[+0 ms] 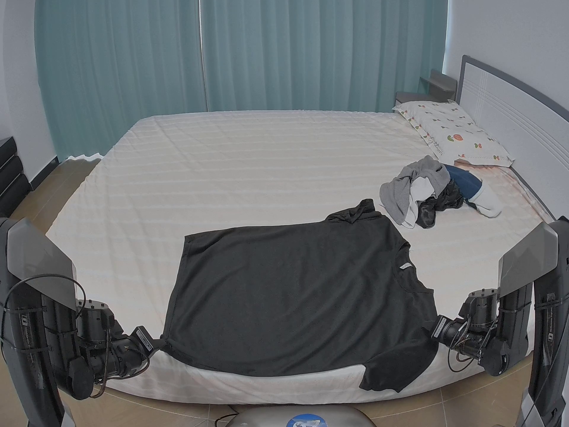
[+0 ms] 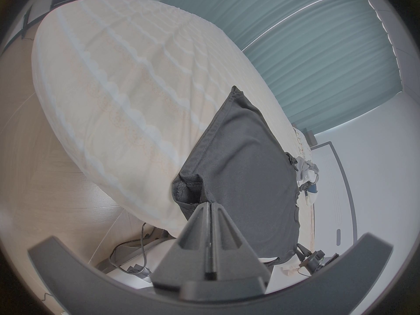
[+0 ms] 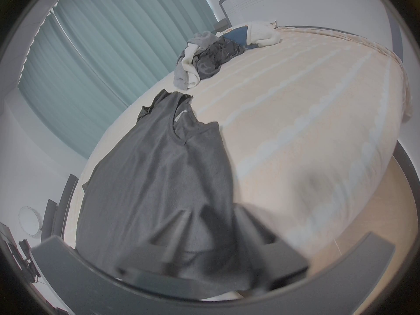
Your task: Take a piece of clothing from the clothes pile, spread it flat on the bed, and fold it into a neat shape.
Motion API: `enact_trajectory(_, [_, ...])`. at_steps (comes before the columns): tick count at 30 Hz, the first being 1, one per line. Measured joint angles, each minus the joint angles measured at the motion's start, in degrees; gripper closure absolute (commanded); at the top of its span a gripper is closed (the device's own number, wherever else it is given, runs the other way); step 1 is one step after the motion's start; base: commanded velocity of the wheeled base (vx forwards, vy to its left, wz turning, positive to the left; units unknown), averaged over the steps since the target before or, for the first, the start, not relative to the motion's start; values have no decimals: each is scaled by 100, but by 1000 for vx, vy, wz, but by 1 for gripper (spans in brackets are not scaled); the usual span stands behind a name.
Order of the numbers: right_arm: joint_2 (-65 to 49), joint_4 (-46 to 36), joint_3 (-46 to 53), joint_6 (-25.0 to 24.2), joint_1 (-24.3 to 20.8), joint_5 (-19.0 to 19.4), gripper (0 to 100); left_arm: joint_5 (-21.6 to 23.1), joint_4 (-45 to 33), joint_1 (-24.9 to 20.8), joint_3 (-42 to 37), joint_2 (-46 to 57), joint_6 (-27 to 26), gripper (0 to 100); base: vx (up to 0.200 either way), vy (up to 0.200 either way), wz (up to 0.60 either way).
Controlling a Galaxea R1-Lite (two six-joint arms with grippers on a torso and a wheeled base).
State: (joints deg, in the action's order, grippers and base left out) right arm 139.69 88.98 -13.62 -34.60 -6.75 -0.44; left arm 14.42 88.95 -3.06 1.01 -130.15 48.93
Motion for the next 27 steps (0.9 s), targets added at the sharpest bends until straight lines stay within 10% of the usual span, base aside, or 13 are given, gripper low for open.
enact_trajectory(17, [39, -2, -1220, -98, 59, -522, 100, -9, 2, 144, 28, 57, 71, 100, 0, 0, 0])
enact_trajectory(18, [57, 0, -1237, -99, 61, -525, 0, -9, 0, 146, 35, 57, 93, 100, 0, 0, 0])
enact_trajectory(27, [195, -2, -1179, -194, 98, -462, 0, -9, 2, 155, 80, 35, 134, 100, 0, 0, 0])
